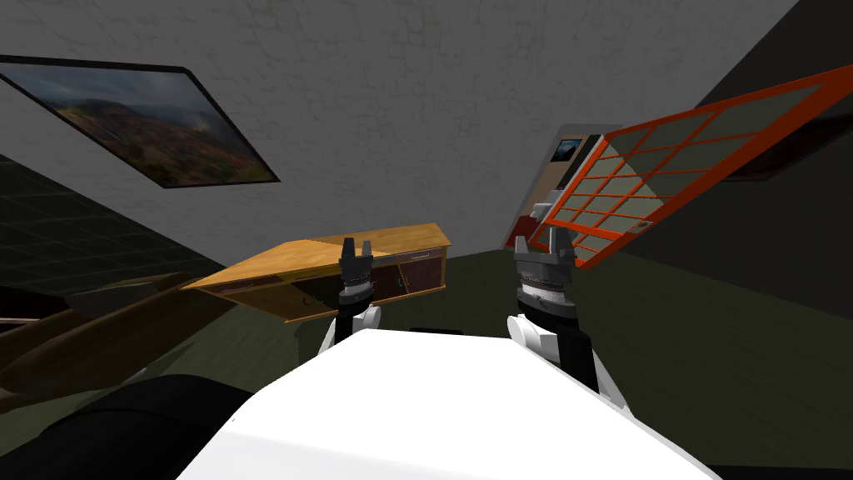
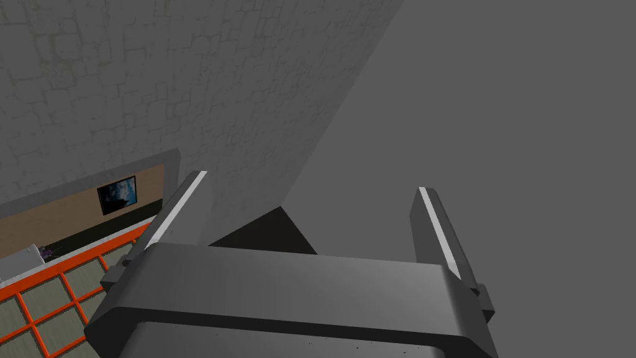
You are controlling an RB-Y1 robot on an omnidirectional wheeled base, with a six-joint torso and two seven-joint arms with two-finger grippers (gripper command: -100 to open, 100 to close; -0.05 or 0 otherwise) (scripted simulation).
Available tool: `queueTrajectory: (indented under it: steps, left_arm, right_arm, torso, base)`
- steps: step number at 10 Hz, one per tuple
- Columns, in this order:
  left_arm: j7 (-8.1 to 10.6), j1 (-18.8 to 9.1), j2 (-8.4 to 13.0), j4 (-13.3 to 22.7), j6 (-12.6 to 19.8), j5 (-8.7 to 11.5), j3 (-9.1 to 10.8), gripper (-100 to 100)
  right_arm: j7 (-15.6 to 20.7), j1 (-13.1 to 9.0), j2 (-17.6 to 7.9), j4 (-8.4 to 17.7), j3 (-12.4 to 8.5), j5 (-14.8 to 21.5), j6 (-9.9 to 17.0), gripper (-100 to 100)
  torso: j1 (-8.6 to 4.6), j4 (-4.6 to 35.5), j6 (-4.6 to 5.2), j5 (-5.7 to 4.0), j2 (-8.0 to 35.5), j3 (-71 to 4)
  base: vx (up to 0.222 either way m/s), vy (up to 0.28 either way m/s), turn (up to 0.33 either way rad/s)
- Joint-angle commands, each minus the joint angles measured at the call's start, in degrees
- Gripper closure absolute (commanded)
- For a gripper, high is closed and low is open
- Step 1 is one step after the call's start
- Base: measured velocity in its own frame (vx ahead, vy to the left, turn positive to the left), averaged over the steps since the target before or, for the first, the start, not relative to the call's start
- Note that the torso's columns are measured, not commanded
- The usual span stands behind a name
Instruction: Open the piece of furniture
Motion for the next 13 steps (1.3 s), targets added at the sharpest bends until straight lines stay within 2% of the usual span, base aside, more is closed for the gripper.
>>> queueTrajectory:
  steps: [1,9,10,11,13]
  left_arm:
    - [0.0,0.0,0.0,0.0,0.0,0.0,0.0,0]
    - [0.0,0.0,0.0,0.0,0.0,0.0,0.0,0]
    - [0.03,-0.1,2.2,0.6,-0.4,0.1,0.03,-100]
    - [0.06,-0.1,3.7,1.2,-0.8,0.2,0.07,-100]
    - [0.16,-0.3,6.3,2.9,-2.0,0.4,0.17,-100]
  right_arm:
    - [0.0,0.0,0.0,0.0,0.0,0.0,0.0,0]
    - [0.0,0.0,0.0,0.0,0.0,0.0,0.0,0]
    - [0.0,0.0,0.0,0.0,0.0,0.0,0.0,0]
    - [0.0,0.0,0.0,0.0,0.0,0.0,0.0,0]
    - [0.0,0.0,0.0,0.0,0.0,0.0,0.0,0]
  torso:
    - [0.0,2.3,0.0,0.0,2.3,-4.7]
    - [0.0,35.4,0.0,0.0,35.4,-70.7]
    - [0.0,39.6,0.0,0.0,39.6,-79.2]
    - [0.0,41.5,0.0,0.01,41.5,-83.2]
    - [-0.02,42.2,0.0,0.0,42.1,-84.6]
  base:
    - [0.0,0.0,0.0]
    - [0.0,0.0,0.0]
    - [0.016,-0.004,0.002]
    - [0.023,-0.01,0.003]
    - [0.045,-0.015,0.004]
